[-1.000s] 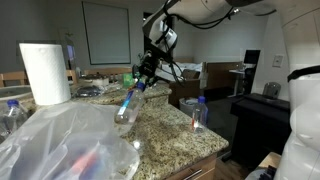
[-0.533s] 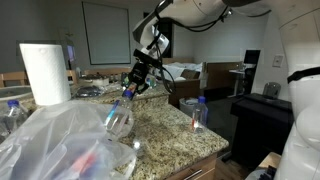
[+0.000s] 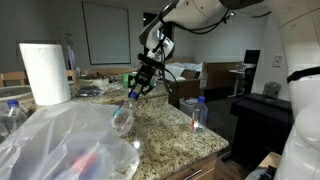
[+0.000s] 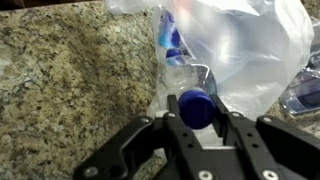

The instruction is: Pick up the bottles from the counter and put them in the plastic bag

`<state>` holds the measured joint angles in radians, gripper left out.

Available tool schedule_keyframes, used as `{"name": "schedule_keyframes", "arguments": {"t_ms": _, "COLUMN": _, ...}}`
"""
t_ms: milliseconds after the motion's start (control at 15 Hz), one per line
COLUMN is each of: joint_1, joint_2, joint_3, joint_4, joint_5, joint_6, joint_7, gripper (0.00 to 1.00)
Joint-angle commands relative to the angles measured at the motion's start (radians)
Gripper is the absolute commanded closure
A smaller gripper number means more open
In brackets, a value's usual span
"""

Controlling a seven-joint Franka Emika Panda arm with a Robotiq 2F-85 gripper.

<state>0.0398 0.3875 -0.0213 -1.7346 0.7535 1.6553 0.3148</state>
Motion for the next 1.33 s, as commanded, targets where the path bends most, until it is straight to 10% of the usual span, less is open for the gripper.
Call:
{"name": "schedule_keyframes", "arguments": {"t_ms": 0, "joint_1": 0.006, "joint_2": -0.032, "joint_3": 0.009, "joint_4": -0.062, "joint_5": 0.064, "joint_6": 0.085, "joint_7": 0.088, "gripper": 0.9}}
{"name": "schedule_keyframes", "arguments": {"t_ms": 1267, "joint_1": 0.055, "joint_2": -0.026, "joint_3": 0.065, "joint_4": -0.17, "joint_5": 0.422, "joint_6": 0.302, "joint_7": 0.137, "gripper": 0.9}}
